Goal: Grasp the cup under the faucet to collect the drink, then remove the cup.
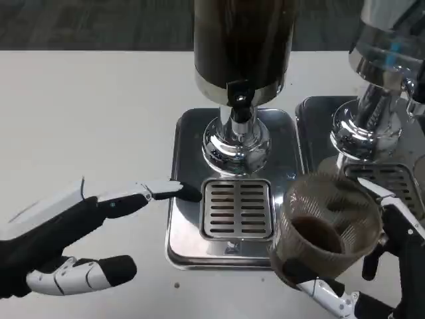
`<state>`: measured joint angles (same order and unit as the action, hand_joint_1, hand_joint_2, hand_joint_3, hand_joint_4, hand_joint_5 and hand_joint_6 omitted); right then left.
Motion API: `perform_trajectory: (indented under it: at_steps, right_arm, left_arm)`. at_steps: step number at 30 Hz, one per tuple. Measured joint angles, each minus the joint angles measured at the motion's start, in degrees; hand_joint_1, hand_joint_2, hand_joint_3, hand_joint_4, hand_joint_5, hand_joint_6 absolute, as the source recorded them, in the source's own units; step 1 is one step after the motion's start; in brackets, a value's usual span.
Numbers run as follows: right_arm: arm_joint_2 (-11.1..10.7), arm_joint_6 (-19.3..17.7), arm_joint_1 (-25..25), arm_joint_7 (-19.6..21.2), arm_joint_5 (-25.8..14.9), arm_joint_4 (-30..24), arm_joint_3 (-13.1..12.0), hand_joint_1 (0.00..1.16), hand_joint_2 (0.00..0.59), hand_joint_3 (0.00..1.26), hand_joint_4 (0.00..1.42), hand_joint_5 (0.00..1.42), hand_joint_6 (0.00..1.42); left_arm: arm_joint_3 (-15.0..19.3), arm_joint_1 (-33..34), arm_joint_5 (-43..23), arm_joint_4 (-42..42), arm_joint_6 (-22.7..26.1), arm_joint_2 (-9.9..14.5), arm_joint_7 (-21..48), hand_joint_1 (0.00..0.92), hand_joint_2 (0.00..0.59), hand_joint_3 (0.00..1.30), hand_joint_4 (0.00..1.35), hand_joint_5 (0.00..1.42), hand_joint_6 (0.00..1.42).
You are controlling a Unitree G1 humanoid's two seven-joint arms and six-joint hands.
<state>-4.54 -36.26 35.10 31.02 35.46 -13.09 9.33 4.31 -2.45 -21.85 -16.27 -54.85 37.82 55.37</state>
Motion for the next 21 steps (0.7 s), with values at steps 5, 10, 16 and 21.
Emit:
perform_trajectory:
  at_steps: [5, 10, 16, 21]
  right_arm:
    - [0.02, 0.00, 0.22, -0.09, -0.02, -0.02, -0.02, 0.74, 0.209, 0.65, 0.74, 0.94, 1.25]
    - [0.06, 0.00, 0.36, -0.09, -0.02, -0.10, -0.02, 0.75, 0.203, 0.65, 0.74, 0.94, 1.26]
    - [0.07, -0.01, 0.54, -0.12, -0.03, -0.48, -0.02, 0.77, 0.195, 0.64, 0.74, 0.94, 1.26]
    - [0.07, -0.01, 0.54, -0.29, -0.27, -0.48, -0.03, 0.77, 0.195, 0.64, 0.74, 0.95, 1.26]
  left_arm:
    - [0.00, -0.02, 0.00, 0.01, 0.00, 0.01, 0.00, 0.000, 0.177, 0.21, 0.13, 0.10, 0.12]
    - [0.00, -0.03, 0.00, 0.04, 0.01, 0.07, 0.00, 0.000, 0.175, 0.21, 0.13, 0.10, 0.12]
    - [0.00, -0.03, -0.03, 0.14, 0.14, 0.14, 0.00, 0.000, 0.175, 0.21, 0.14, 0.10, 0.12]
    - [0.00, -0.04, -0.04, 0.14, 0.15, 0.16, 0.00, 0.000, 0.174, 0.21, 0.14, 0.10, 0.12]
